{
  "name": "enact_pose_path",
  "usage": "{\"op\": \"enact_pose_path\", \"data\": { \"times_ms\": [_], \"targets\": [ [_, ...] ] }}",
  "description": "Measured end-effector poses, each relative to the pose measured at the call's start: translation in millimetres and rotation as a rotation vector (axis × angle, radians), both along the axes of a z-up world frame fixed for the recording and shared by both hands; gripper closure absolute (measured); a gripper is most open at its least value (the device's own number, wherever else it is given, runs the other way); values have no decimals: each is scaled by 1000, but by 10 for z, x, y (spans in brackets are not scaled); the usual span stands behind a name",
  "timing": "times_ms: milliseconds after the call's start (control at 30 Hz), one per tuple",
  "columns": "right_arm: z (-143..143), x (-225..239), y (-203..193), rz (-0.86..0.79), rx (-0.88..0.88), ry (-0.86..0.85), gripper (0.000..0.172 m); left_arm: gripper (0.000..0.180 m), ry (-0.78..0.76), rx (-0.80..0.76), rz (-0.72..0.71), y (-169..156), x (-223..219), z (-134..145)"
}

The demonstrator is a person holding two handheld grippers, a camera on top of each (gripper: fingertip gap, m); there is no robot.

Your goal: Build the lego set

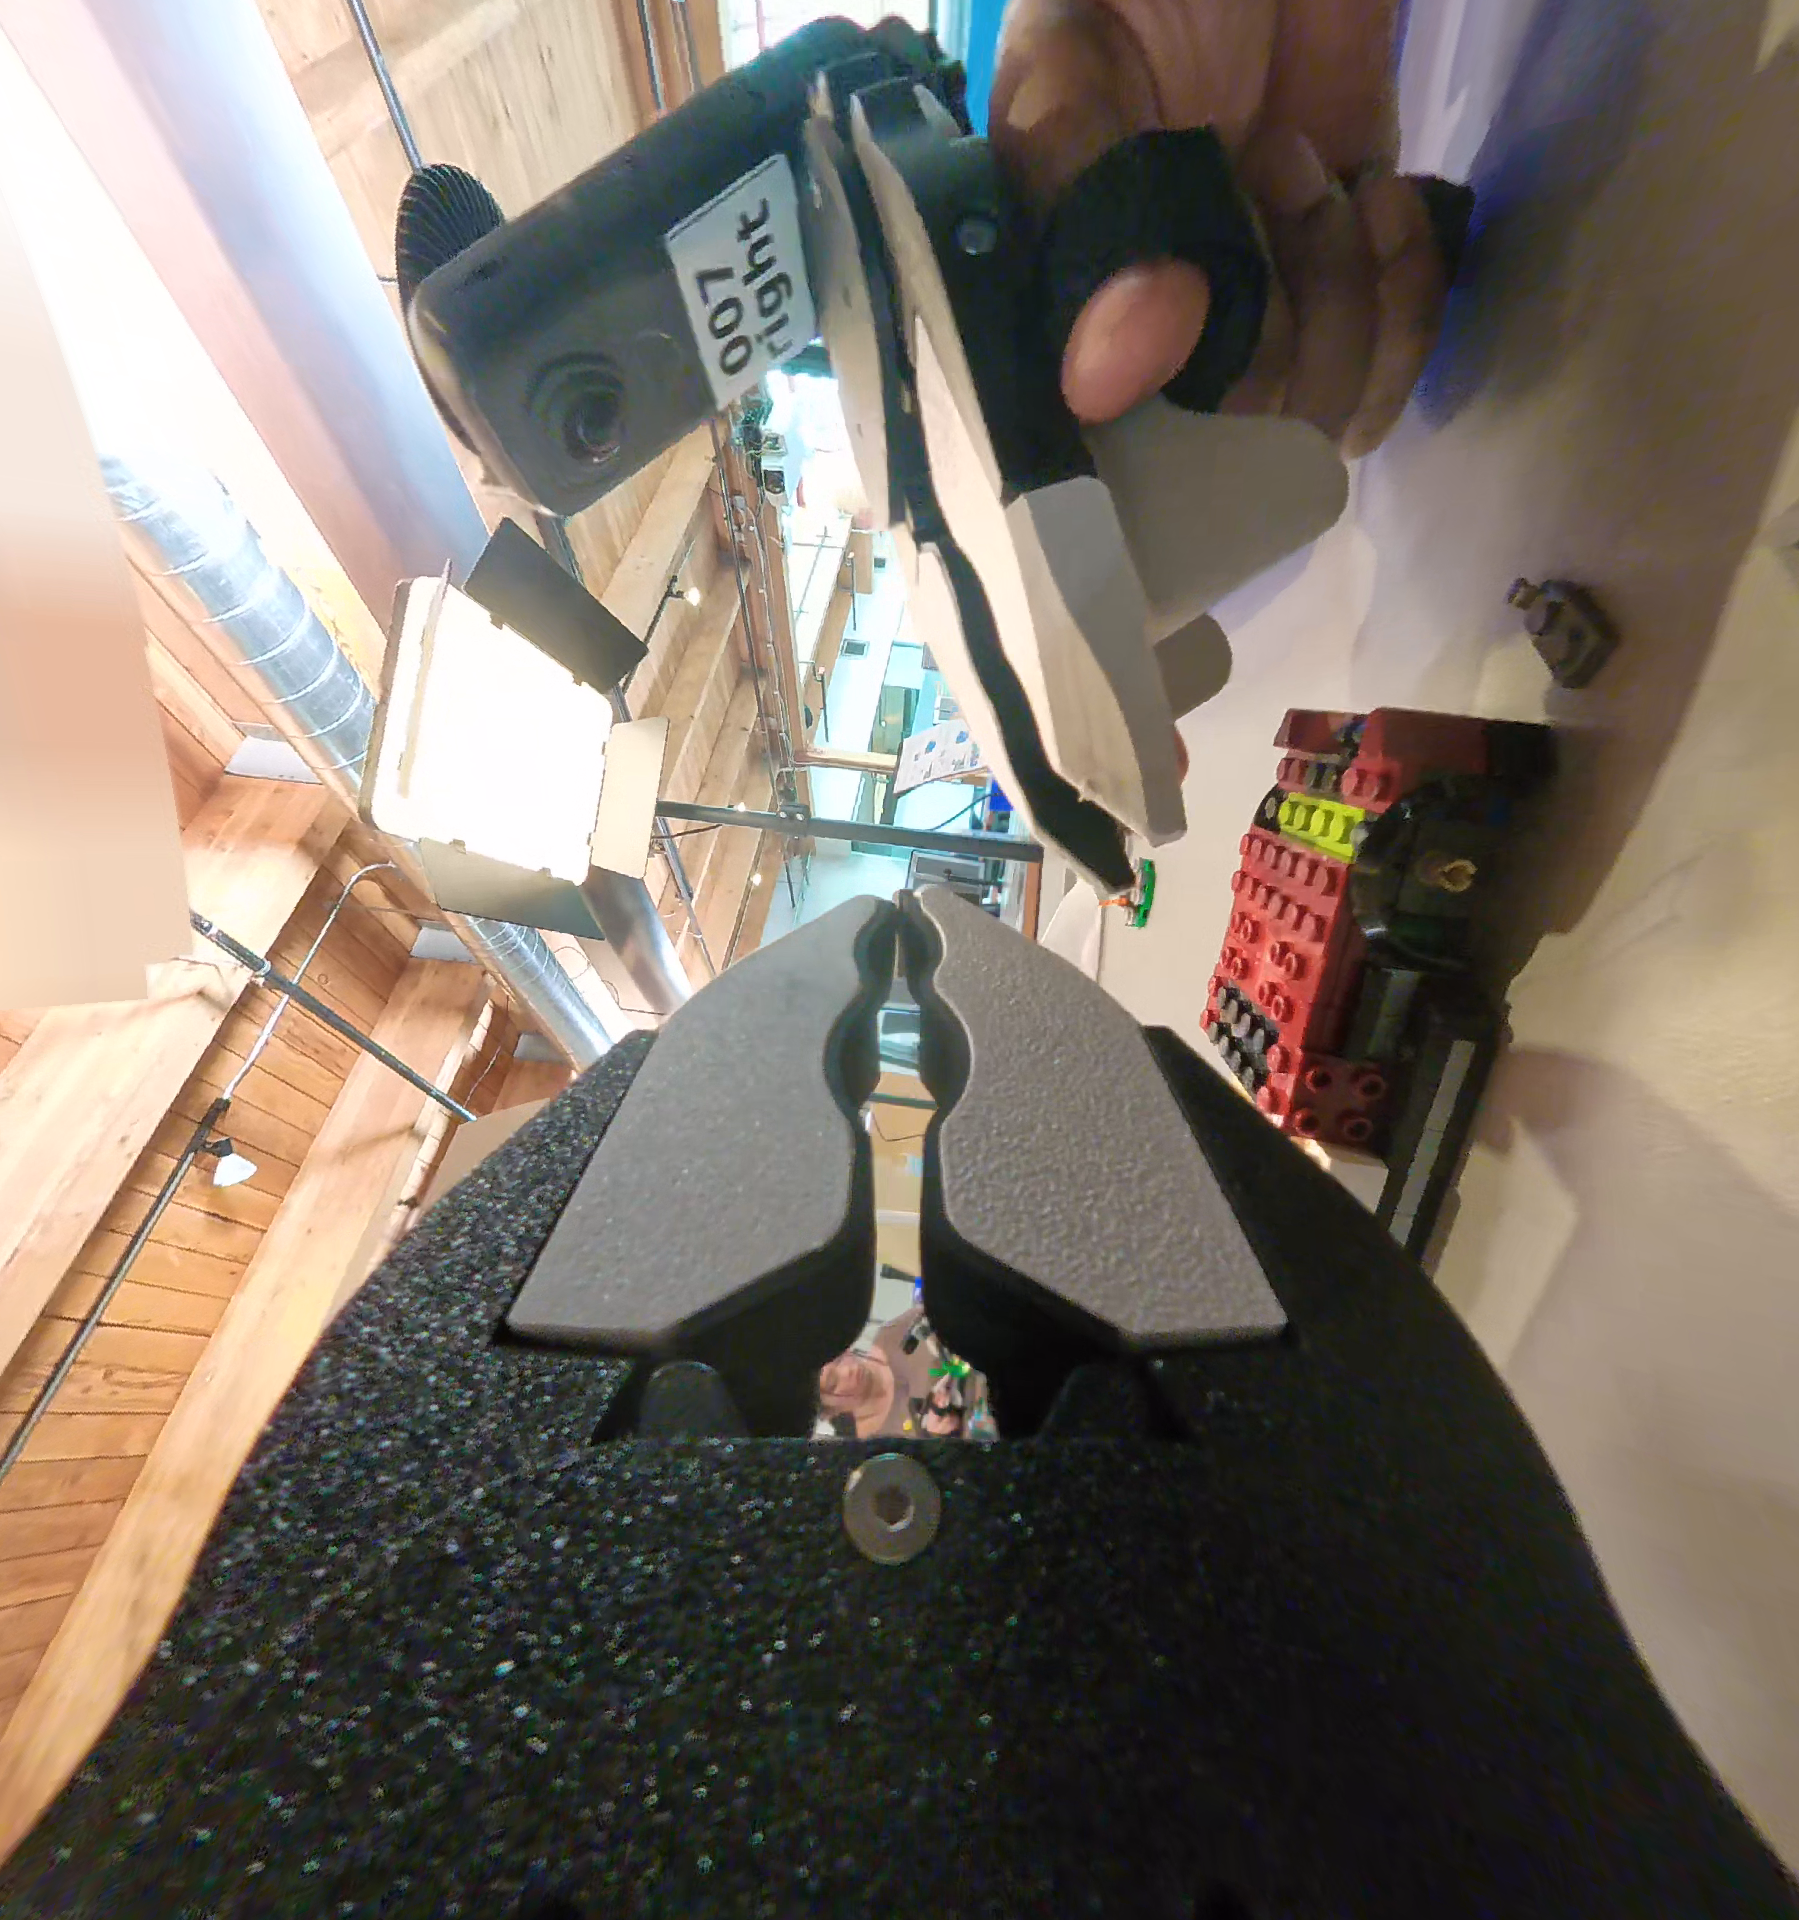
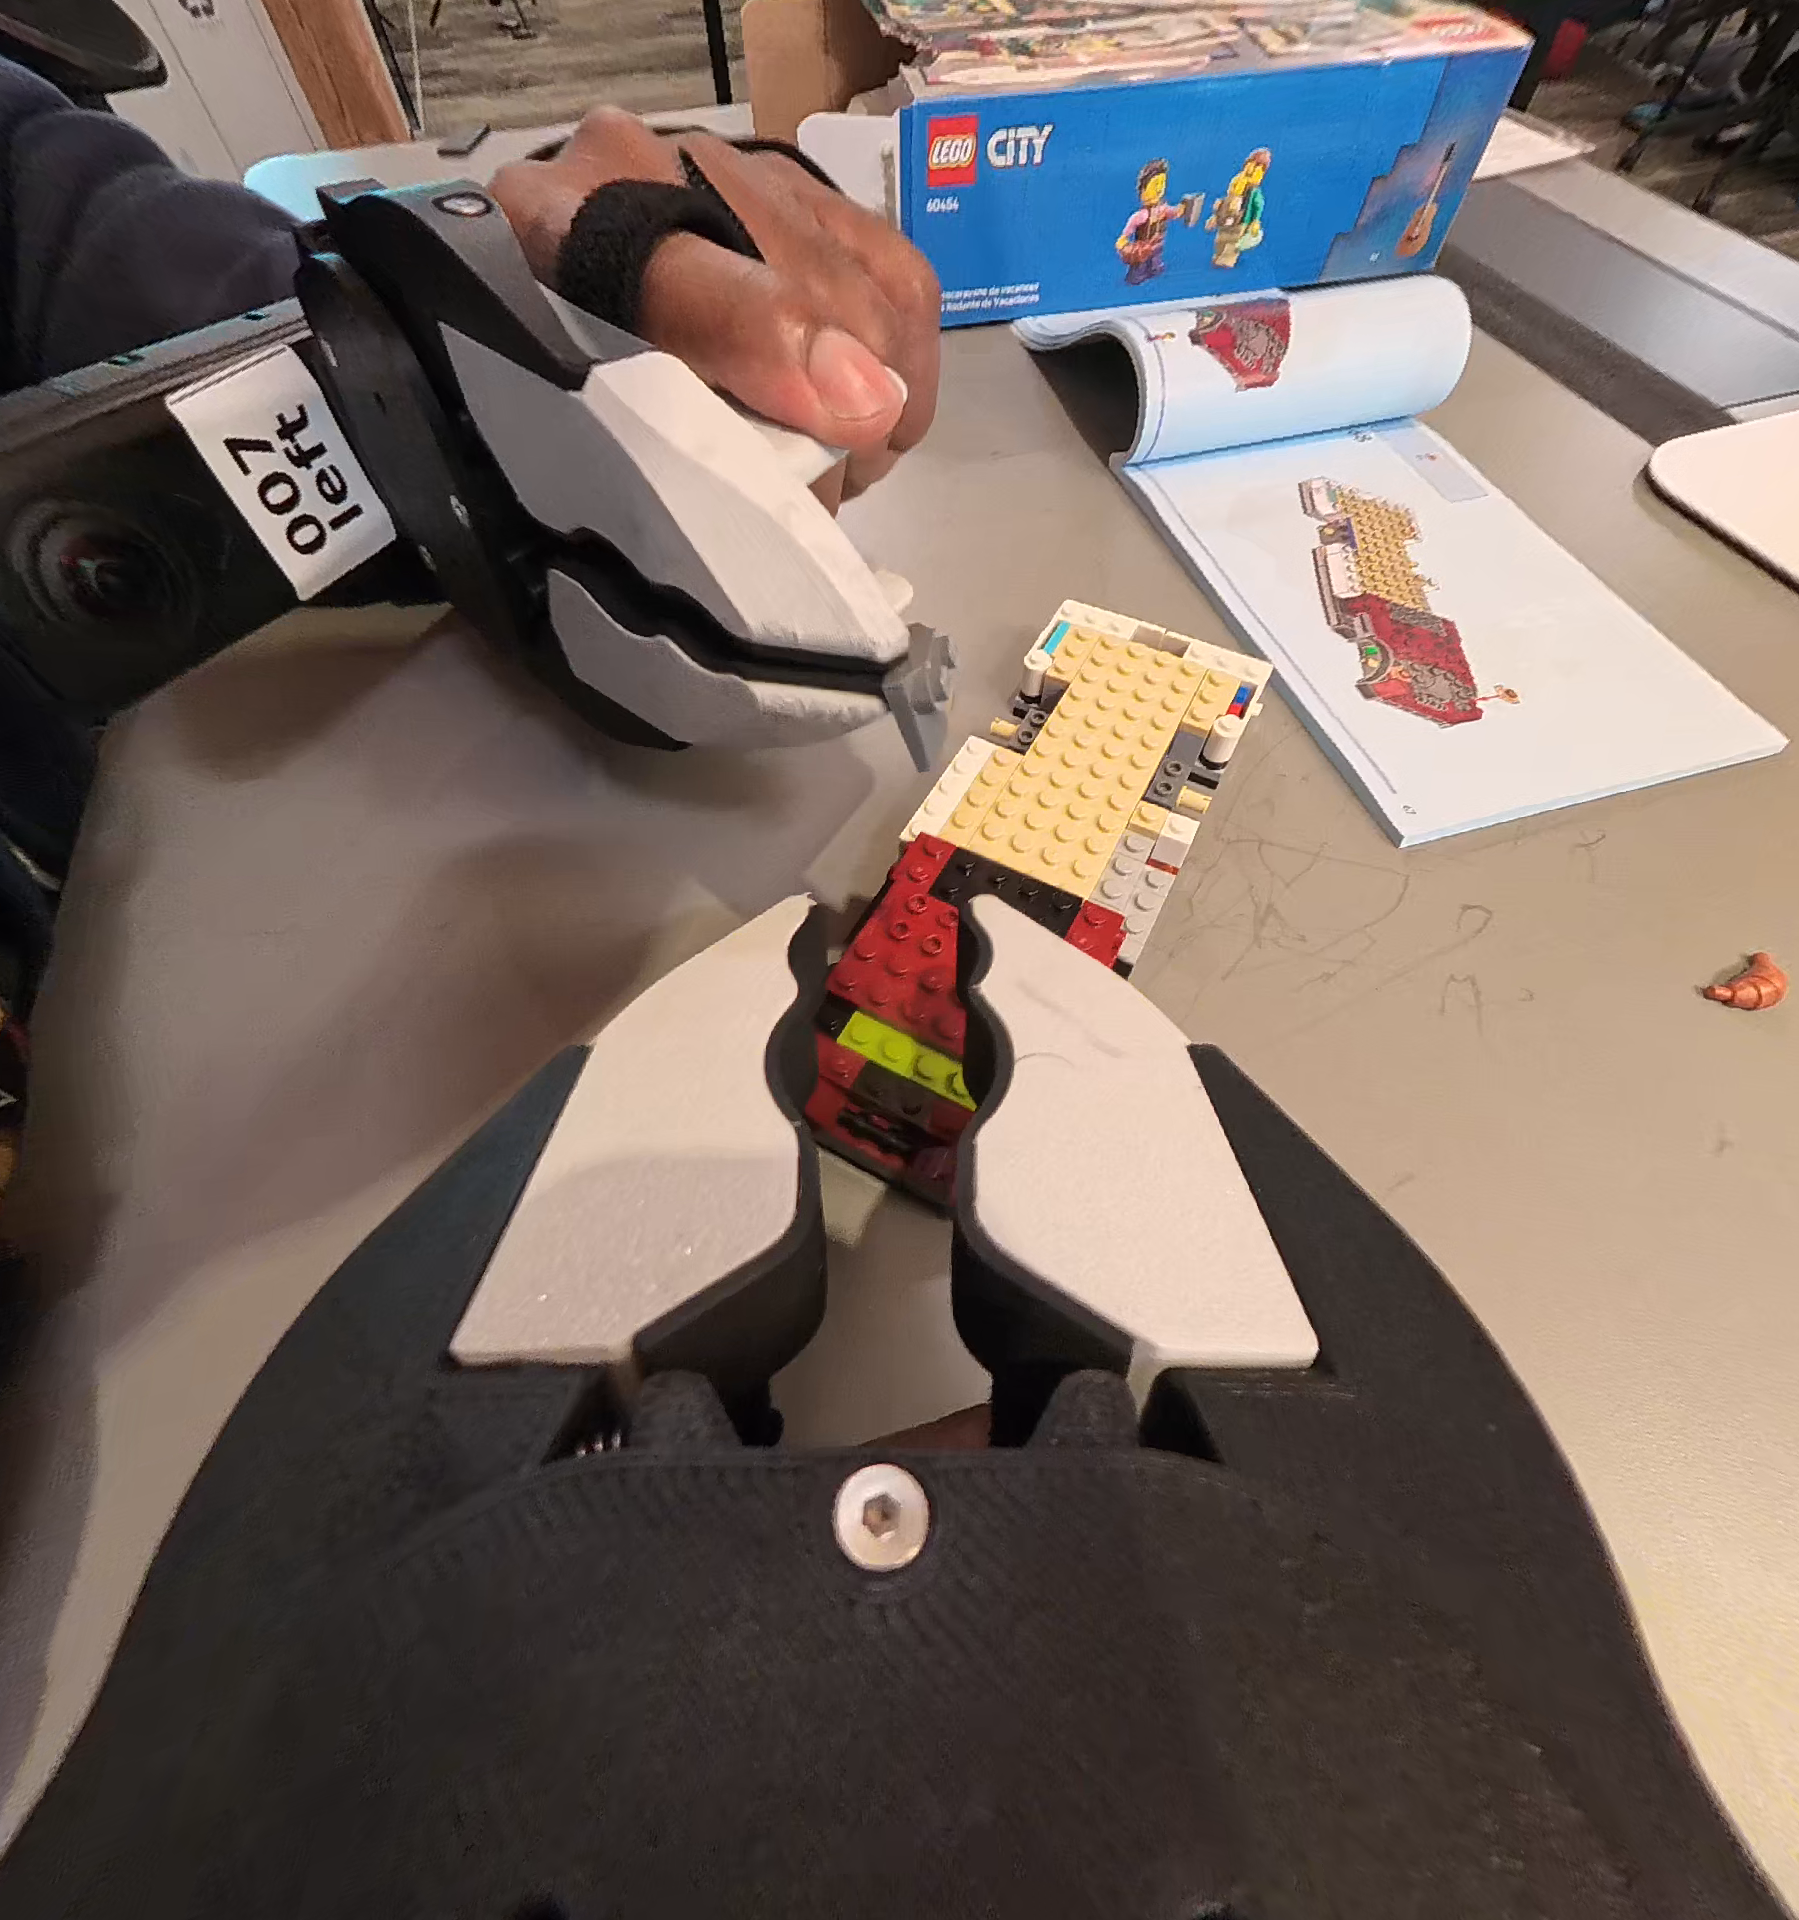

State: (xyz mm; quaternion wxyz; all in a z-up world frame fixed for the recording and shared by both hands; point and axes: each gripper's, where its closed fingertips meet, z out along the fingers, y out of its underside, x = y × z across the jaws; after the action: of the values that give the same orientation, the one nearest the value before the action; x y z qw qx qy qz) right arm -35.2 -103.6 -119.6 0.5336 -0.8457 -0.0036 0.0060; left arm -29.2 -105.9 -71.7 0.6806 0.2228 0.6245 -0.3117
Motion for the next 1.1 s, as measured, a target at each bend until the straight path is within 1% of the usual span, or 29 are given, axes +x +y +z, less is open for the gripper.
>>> {"op": "enact_pose_path", "data": {
  "times_ms": [200,400,633,800,900,1100],
  "targets": [
    [77,-16,11,18,52,0,144,179,34,-91,-50,-4,-35,83],
    [156,-122,17,80,108,23,138,179,81,-163,-101,-46,-80,135],
    [193,-229,36,129,136,9,133,179,78,-161,-117,-81,-133,146],
    [223,-260,41,156,156,40,133,179,77,-170,-127,-63,-169,175],
    [214,-324,24,204,145,66,131,179,81,-180,-139,-60,-189,191],
    [227,-403,-7,252,154,68,129,179,102,-200,-176,-83,-249,205]
  ]
}}
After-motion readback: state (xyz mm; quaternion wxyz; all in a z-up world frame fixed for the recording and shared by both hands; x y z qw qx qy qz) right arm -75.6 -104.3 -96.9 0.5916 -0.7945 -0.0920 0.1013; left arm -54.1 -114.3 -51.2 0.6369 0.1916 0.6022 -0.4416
